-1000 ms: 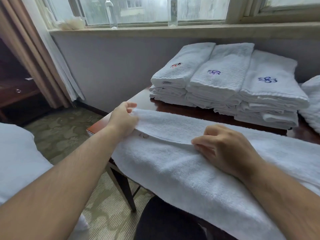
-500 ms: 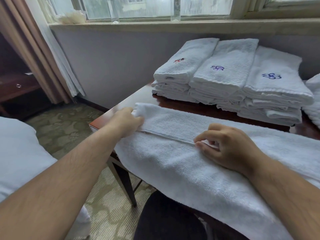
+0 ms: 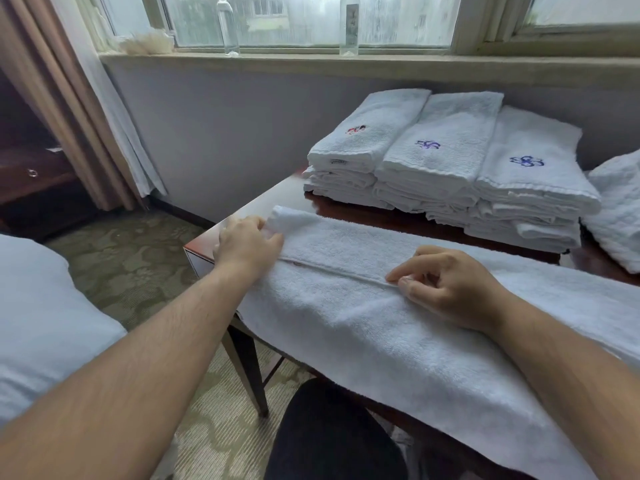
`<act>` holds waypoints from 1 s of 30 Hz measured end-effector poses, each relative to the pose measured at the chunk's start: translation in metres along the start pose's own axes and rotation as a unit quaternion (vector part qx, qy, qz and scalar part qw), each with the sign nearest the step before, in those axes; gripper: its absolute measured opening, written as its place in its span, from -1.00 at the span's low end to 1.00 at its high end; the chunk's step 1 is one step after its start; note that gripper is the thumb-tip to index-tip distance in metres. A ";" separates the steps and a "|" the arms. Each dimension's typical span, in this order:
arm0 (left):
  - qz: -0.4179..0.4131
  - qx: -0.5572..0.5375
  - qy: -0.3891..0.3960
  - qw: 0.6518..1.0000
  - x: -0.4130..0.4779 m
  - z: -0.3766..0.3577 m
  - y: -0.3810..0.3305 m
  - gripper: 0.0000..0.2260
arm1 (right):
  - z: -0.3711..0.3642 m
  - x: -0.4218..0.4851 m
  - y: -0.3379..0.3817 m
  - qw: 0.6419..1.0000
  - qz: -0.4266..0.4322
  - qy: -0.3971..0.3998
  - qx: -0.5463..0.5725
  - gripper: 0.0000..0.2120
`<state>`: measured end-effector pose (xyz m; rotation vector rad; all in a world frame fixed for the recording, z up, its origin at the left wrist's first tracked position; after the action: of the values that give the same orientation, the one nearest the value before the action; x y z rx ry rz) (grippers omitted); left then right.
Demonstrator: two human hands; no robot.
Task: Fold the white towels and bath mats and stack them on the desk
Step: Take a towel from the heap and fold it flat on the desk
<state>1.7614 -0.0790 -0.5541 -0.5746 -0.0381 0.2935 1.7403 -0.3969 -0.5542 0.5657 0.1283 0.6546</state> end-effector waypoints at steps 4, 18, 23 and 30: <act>-0.031 -0.037 0.000 0.999 -0.012 0.004 0.015 -0.70 | -0.003 -0.008 0.001 0.998 -0.011 0.022 -0.053 -0.83; 0.001 -0.161 -0.099 0.982 -0.063 -0.009 0.053 -0.46 | -0.015 -0.025 0.007 0.989 -0.065 0.034 -0.129 -0.65; 0.075 -0.289 -0.036 0.954 -0.079 -0.038 0.049 -0.56 | -0.015 -0.029 0.002 0.987 -0.078 0.006 -0.143 -0.65; 0.021 -0.157 -0.120 0.980 -0.080 -0.029 0.038 -0.49 | -0.009 -0.032 0.010 0.988 -0.075 0.004 -0.135 -0.69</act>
<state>1.6783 -0.0868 -0.5953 -0.8524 -0.3103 0.4014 1.7068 -0.4056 -0.5581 0.2887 0.0873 0.5178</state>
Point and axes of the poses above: each hand's wrist, its own x-axis towards the middle knuckle, its own z-axis out of the back of the hand, y = z × x, the point moved 1 cm from there along x, towards the middle knuckle, and after that the axes turned 14 degrees about y, right-handed, at the moved point
